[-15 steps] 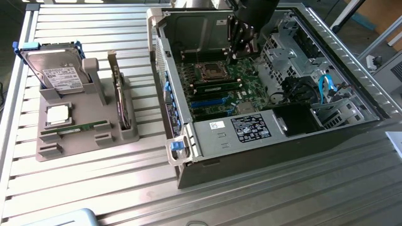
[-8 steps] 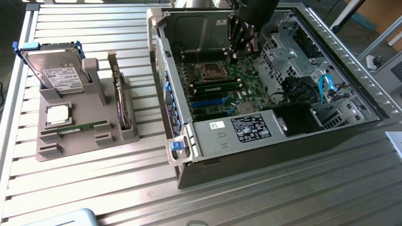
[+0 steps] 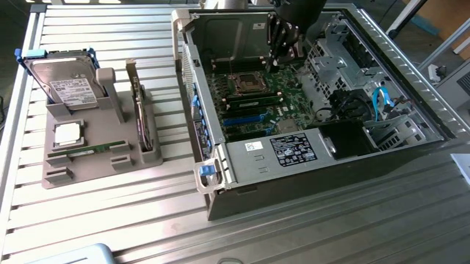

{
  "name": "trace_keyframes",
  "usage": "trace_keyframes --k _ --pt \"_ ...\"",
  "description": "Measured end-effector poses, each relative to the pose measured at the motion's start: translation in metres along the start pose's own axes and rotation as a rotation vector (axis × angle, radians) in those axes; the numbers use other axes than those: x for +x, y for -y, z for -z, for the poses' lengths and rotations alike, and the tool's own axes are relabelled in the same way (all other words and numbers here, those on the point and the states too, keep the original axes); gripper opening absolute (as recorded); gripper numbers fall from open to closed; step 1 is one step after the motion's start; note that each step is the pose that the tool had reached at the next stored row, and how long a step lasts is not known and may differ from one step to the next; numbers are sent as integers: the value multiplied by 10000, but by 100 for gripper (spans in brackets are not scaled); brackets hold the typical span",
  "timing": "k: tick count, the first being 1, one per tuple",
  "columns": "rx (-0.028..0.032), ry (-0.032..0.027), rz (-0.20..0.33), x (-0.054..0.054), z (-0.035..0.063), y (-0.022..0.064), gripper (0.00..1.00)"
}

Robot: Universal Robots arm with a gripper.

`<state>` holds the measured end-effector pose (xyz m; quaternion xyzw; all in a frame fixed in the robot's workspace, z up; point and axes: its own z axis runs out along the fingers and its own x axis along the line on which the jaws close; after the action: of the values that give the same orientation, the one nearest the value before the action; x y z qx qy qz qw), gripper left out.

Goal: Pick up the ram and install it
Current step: 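Press down the ram until it locks into place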

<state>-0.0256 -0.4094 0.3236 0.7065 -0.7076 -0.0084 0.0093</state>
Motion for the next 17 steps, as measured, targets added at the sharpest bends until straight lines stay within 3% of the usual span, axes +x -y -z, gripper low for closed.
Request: trace_keyframes --k 12,17 --pt "0 4 -24 0 0 0 10" --pt "-1 11 -389 0 -2 0 10"
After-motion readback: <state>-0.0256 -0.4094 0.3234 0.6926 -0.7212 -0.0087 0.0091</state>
